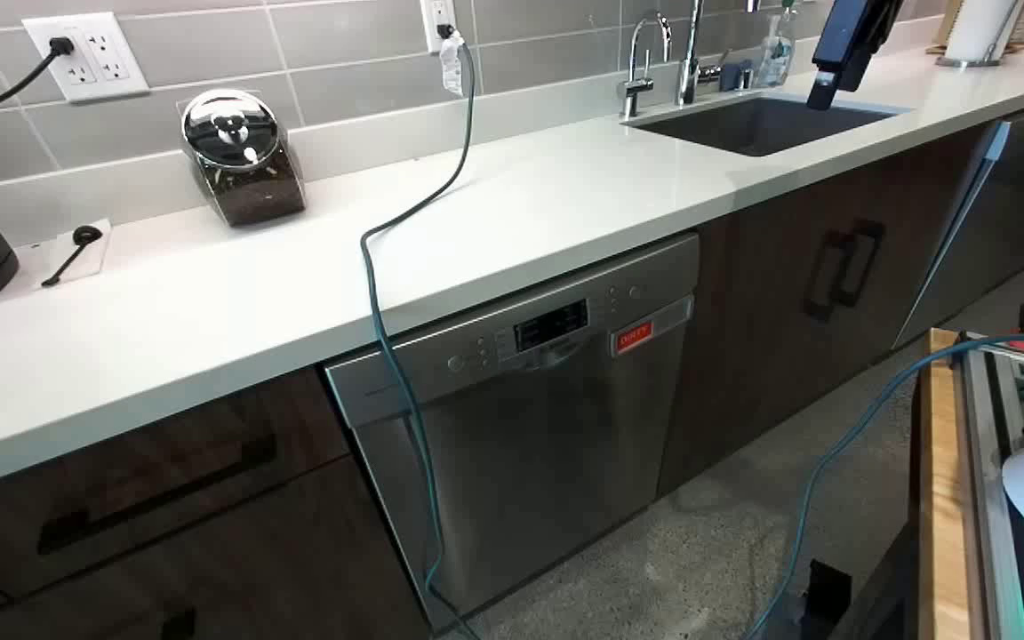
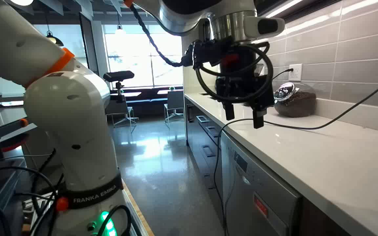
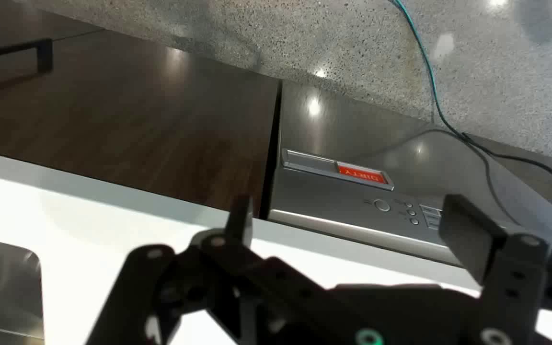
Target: Press the button on the oven
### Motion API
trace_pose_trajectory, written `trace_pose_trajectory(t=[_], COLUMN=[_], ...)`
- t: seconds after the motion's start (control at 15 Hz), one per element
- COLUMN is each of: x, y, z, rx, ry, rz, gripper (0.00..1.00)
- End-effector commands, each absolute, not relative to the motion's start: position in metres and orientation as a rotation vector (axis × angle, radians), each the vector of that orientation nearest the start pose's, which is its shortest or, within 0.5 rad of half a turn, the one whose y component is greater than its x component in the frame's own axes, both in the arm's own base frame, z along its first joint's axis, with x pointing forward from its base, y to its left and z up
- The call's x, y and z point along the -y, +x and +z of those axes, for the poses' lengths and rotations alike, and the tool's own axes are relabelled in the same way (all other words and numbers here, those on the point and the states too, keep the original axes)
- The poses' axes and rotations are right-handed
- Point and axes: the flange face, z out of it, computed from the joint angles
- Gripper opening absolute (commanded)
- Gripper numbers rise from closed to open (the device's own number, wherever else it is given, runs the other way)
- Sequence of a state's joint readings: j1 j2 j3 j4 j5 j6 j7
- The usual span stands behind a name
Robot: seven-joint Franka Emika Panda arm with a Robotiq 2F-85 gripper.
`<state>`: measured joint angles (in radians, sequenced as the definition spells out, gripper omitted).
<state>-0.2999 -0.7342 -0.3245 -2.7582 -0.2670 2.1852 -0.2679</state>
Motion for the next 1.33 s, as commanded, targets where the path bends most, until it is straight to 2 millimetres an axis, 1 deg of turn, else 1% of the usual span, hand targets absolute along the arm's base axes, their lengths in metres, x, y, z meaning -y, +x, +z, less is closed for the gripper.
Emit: trace_pose_trajectory(t=[0.0,0.2,1.13,1.27], x=[0.200,0.199,0.198,0.189], y=[0.273,0.272,0.272,0.283], z=[0.424,0.418,0.418,0.415], rx=[-0.243,-0.240,-0.240,-0.192], ry=[-3.194,-3.191,-3.191,-3.170], rz=[-0.200,-0.183,-0.182,-0.193], gripper=[1.00,1.00,1.00,1.00])
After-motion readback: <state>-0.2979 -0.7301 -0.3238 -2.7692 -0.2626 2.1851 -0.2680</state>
